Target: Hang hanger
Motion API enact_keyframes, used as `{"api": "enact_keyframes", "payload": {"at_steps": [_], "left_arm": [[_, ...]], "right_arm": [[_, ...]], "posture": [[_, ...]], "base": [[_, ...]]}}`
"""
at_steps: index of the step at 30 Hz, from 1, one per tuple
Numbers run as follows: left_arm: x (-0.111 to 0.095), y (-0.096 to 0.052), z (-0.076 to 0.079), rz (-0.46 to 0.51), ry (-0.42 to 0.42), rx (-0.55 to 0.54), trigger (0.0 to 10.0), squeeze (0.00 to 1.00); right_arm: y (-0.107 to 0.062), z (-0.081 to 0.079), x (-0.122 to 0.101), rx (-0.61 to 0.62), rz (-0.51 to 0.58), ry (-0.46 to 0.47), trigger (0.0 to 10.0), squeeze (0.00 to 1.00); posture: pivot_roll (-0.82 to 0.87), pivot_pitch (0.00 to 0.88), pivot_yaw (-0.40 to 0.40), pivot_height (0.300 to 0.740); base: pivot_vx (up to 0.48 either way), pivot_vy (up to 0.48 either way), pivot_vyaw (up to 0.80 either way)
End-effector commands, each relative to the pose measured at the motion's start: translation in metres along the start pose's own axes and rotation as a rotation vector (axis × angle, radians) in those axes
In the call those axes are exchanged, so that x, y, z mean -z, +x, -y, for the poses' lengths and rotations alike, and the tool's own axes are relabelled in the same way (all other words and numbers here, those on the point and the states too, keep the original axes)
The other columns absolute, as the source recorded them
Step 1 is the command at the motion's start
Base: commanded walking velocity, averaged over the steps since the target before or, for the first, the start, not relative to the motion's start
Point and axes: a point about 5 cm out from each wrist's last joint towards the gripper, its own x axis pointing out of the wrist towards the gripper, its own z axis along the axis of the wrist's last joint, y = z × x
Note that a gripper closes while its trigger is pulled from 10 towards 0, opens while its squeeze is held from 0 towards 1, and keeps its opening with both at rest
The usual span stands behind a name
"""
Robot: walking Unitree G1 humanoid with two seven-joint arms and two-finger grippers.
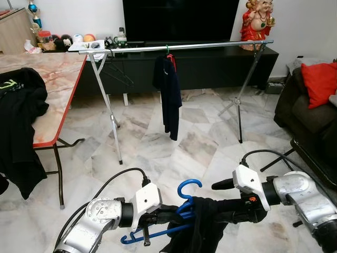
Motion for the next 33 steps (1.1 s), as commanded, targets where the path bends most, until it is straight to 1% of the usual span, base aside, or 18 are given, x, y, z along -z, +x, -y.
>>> {"api": "enact_keyframes", "payload": {"at_steps": [1,8,10,13,14,15,16,17,25,33], "left_arm": [[-0.016,0.002,-0.001,0.049,0.054,0.018,10.0,0.00],[-0.018,0.004,-0.002,0.052,0.057,0.022,10.0,0.00],[-0.018,0.005,-0.002,0.053,0.060,0.023,10.0,0.00],[-0.019,0.006,-0.002,0.052,0.065,0.022,10.0,0.00],[-0.019,0.006,-0.002,0.052,0.065,0.021,10.0,0.00],[-0.019,0.006,-0.002,0.052,0.065,0.021,10.0,0.00],[-0.019,0.005,-0.001,0.052,0.065,0.021,10.0,0.00],[-0.019,0.006,-0.001,0.052,0.064,0.020,10.0,0.00],[-0.019,0.006,-0.002,0.053,0.063,0.019,10.0,0.00],[-0.019,0.006,-0.003,0.050,0.067,0.020,10.0,0.00]], "right_arm": [[0.000,0.005,-0.004,0.015,-0.011,-0.036,10.0,0.00],[0.013,0.009,-0.009,0.032,0.034,-0.033,10.0,0.00],[0.018,0.011,-0.010,0.034,0.060,-0.018,10.0,0.00],[0.023,0.009,-0.011,-0.007,0.086,0.004,9.9,0.00],[0.023,0.009,-0.011,-0.013,0.085,0.004,9.3,0.00],[0.024,0.008,-0.011,-0.022,0.086,0.008,1.8,0.00],[0.024,0.007,-0.011,-0.029,0.088,0.011,1.8,0.00],[0.024,0.006,-0.010,-0.043,0.094,0.020,0.0,0.00],[0.021,0.007,-0.007,-0.043,0.093,0.030,0.0,0.00],[0.022,0.008,-0.010,-0.038,0.112,0.040,0.0,0.00]], "posture": [[0.04,0.045,0.012,0.740],[0.04,0.047,0.012,0.740],[0.04,0.047,0.010,0.740],[0.05,0.049,0.009,0.740],[0.05,0.049,0.009,0.740],[0.05,0.049,0.009,0.740],[0.05,0.049,0.009,0.740],[0.05,0.051,0.008,0.740],[0.04,0.055,0.009,0.740],[0.04,0.059,0.010,0.740]], "base": [[0.000,0.000,0.00],[0.000,0.000,0.00],[0.000,0.000,0.00],[0.000,0.000,0.00],[0.000,0.000,0.00],[0.000,0.000,0.00],[0.000,0.000,0.00],[0.000,0.000,0.00],[0.000,0.000,0.00],[0.000,0.000,0.00]]}}
